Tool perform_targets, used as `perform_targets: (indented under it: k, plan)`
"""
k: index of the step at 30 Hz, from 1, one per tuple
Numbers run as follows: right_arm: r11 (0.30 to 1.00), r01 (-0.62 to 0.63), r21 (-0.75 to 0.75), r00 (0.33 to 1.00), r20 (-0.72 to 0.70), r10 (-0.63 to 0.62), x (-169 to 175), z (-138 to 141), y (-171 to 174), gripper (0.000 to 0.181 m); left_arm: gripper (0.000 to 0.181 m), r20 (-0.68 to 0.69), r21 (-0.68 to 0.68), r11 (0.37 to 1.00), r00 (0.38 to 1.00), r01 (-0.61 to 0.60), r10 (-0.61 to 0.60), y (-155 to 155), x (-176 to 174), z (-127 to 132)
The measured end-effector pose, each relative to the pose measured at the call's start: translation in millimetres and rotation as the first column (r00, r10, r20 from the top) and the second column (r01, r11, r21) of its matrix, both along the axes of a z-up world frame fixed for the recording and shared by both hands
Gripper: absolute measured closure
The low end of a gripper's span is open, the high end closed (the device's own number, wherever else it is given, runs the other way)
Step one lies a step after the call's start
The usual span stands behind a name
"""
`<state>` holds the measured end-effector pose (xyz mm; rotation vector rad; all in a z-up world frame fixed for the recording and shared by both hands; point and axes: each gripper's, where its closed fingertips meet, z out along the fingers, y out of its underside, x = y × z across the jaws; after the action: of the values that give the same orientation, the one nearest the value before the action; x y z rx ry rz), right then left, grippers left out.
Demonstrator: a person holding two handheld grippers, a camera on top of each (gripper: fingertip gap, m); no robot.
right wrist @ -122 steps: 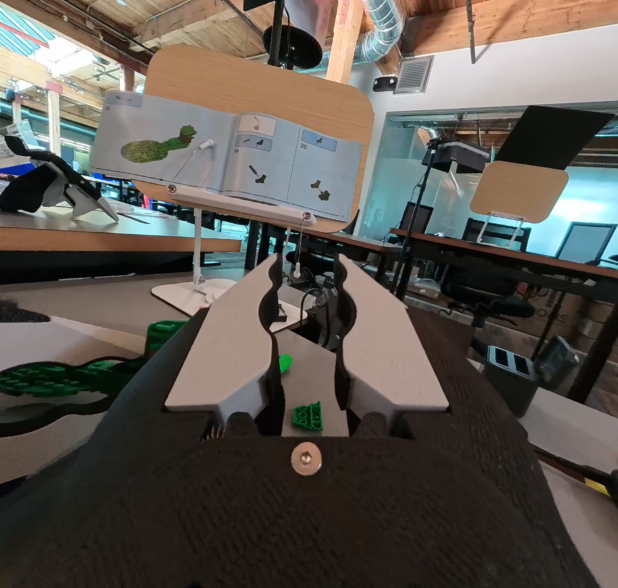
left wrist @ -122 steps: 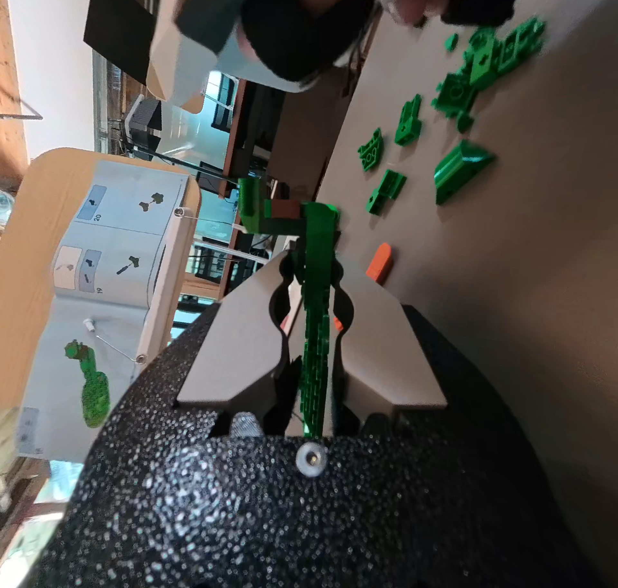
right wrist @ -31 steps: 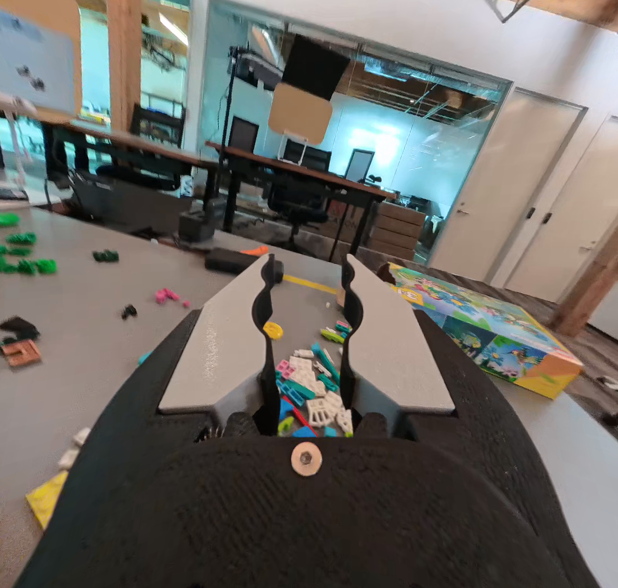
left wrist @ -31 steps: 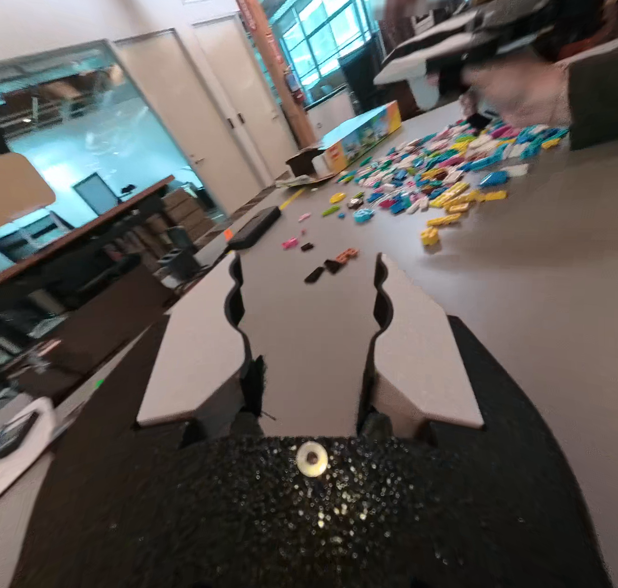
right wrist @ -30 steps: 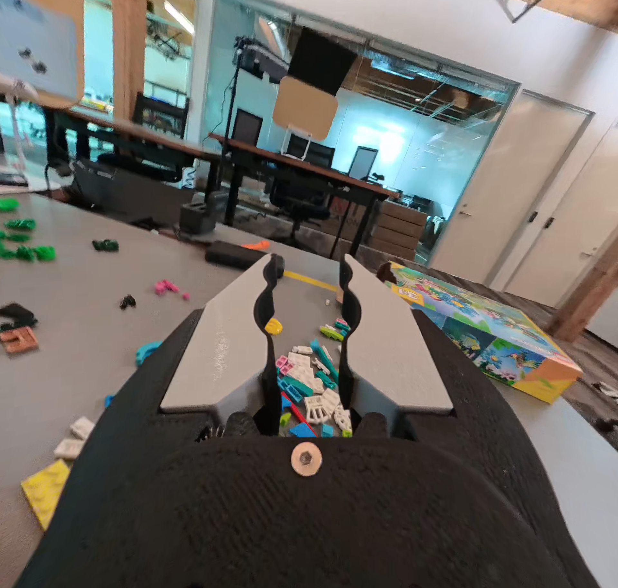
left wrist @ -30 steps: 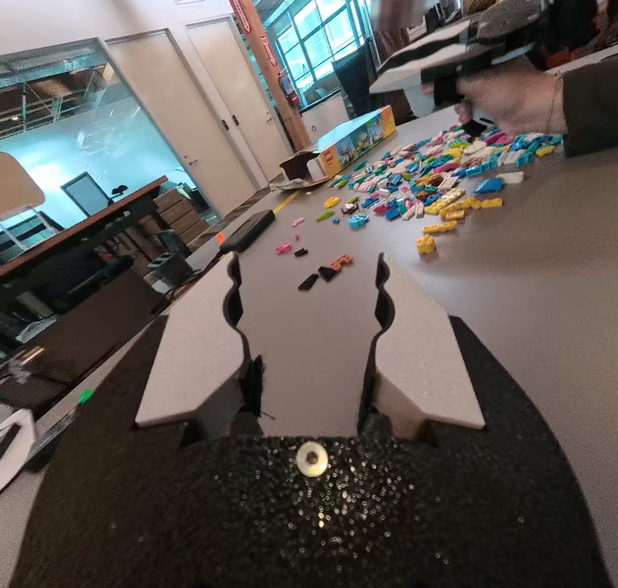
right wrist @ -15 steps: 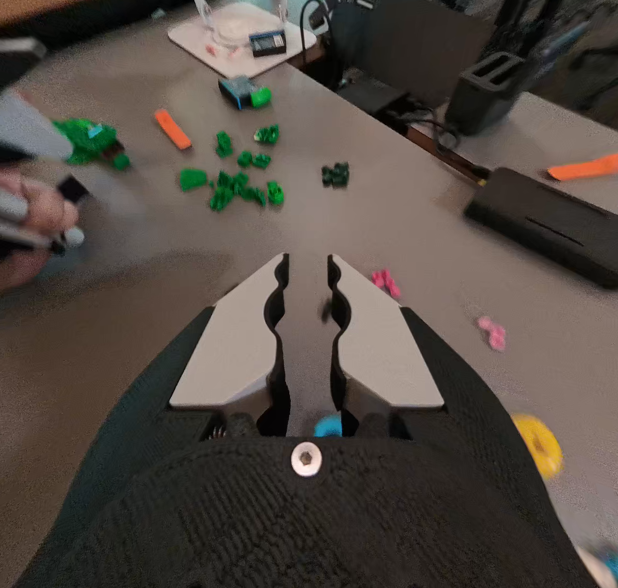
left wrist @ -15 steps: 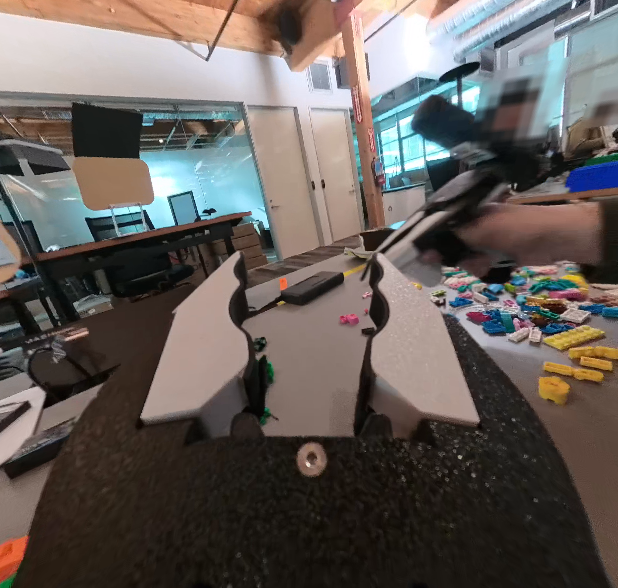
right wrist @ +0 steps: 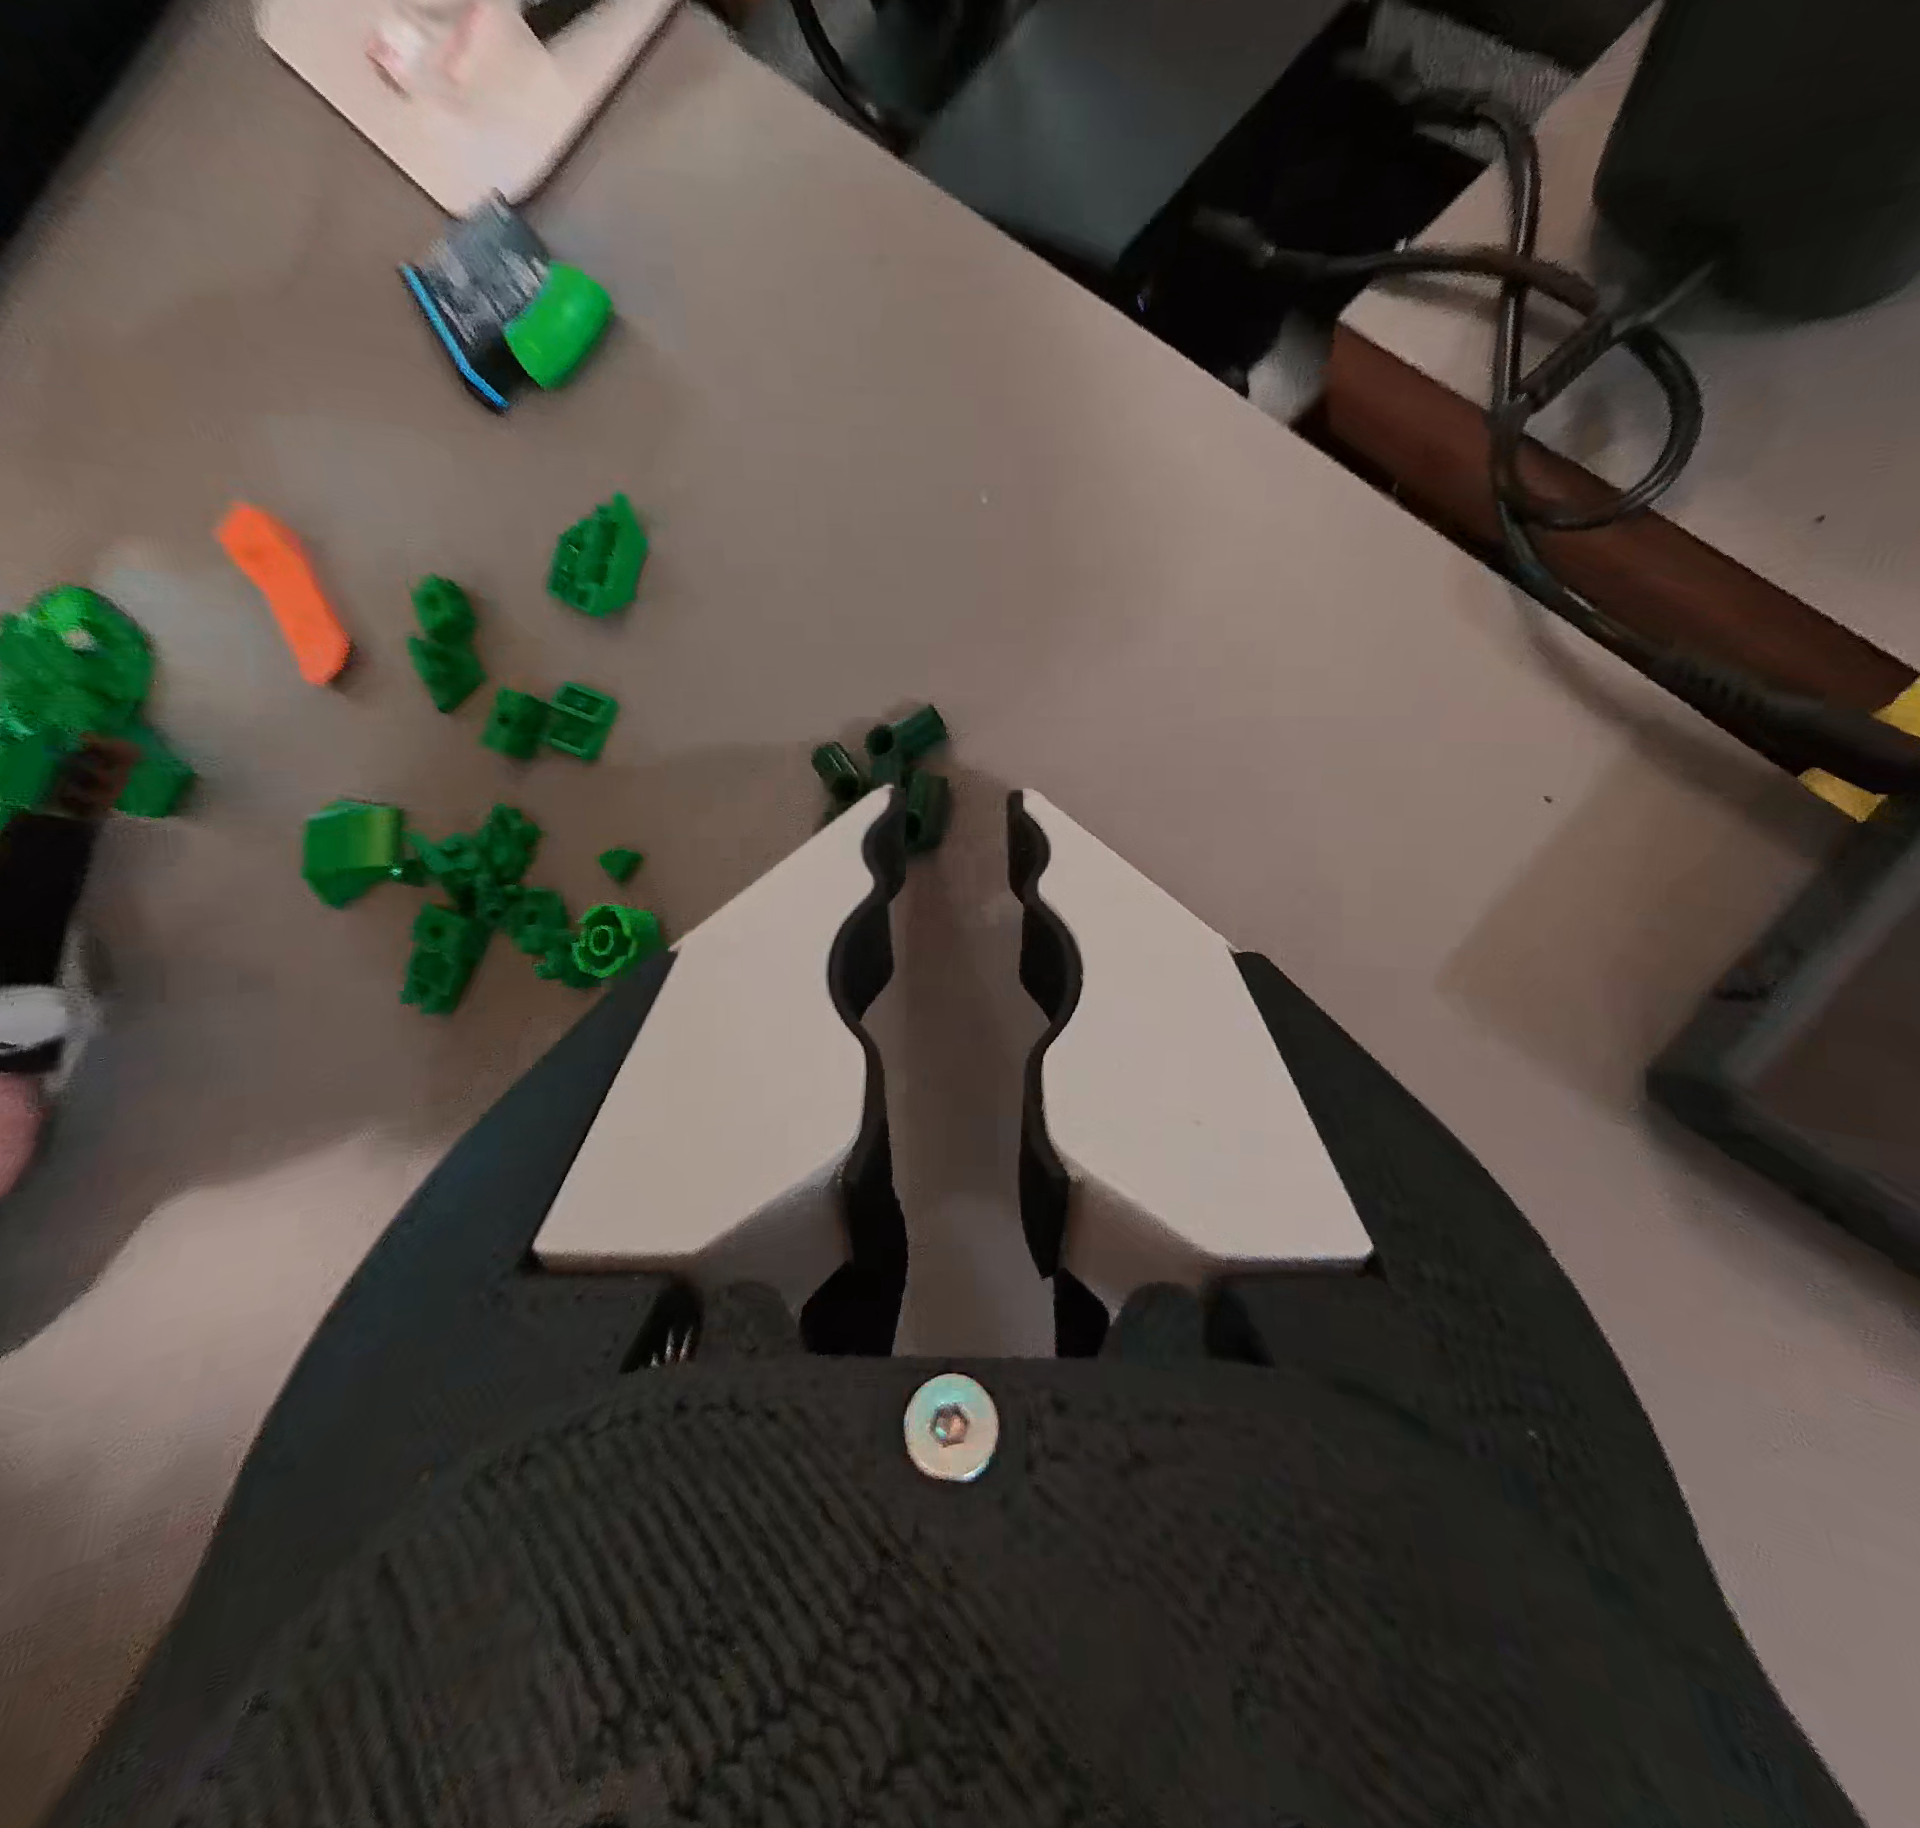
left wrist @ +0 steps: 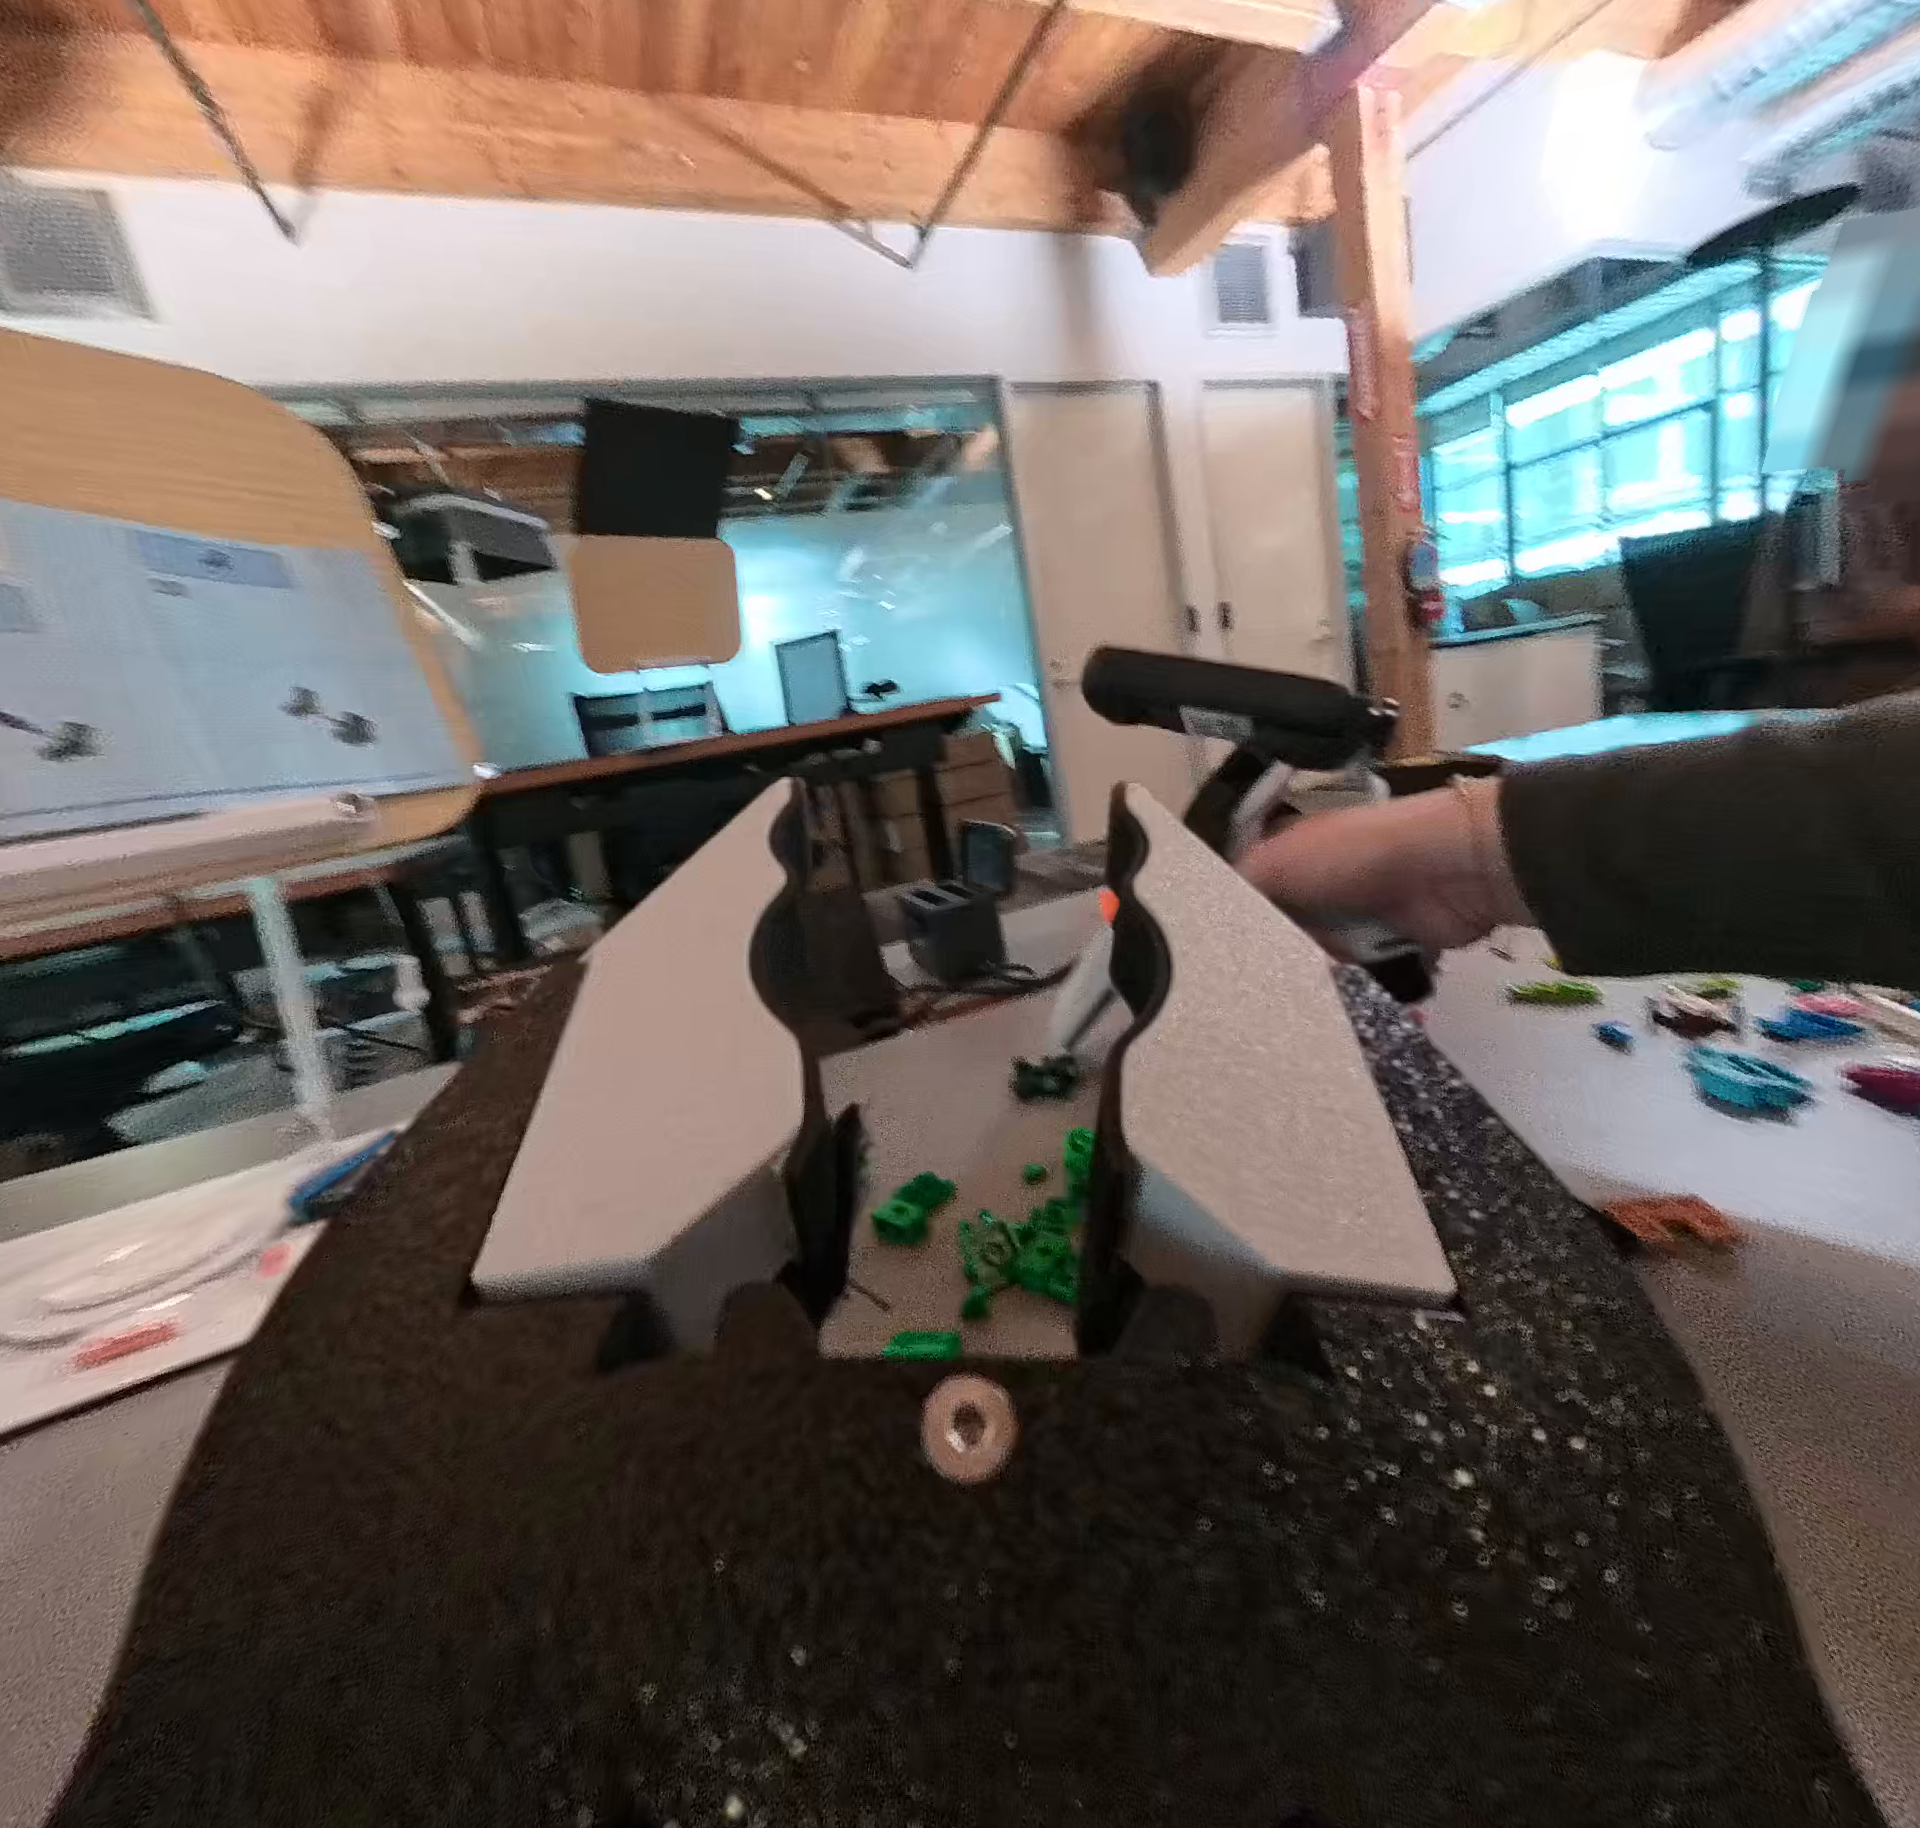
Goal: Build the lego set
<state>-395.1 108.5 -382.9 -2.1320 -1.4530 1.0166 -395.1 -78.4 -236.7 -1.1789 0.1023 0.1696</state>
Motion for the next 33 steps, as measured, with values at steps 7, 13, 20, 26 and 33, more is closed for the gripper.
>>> perform_targets:
  k: [7, 13, 20, 26, 33]
  plan:
    - [0.999, 0.0, 0.04, 0.998, 0.064, -0.002, -1.5, -2.3, -4.3, 0.162, 0.127, 0.017, 0.029, 0.999, 0.999, -0.031, 0.031, -4.7, -10.0, 4.1]
    - [1.0, -0.011, 0.01, 0.997, 0.079, 0.01, -5.4, -2.5, -12.7, 0.166, 0.128, 0.003, 0.017, 0.999, 0.999, -0.035, 0.034, -3.3, -9.6, 2.7]
    - [0.993, -0.051, 0.109, 0.996, 0.073, 0.043, 12.1, 8.9, -21.4, 0.181, 0.126, -0.01, -0.032, 0.999, 1.0, 0.03, -0.03, 3.7, 1.3, -3.9]
    - [0.956, -0.294, -0.012, 0.91, -0.311, 0.275, 34.0, 76.0, -96.7, 0.181, 0.112, -0.187, -0.204, 0.96, 0.955, 0.193, -0.232, 17.3, 52.8, -28.6]
    - [0.853, -0.513, -0.094, 0.733, -0.564, 0.38, 71.0, 112.2, -178.8, 0.181, 0.123, -0.337, -0.239, 0.946, 0.895, 0.218, -0.292, 14.7, 86.6, -37.0]
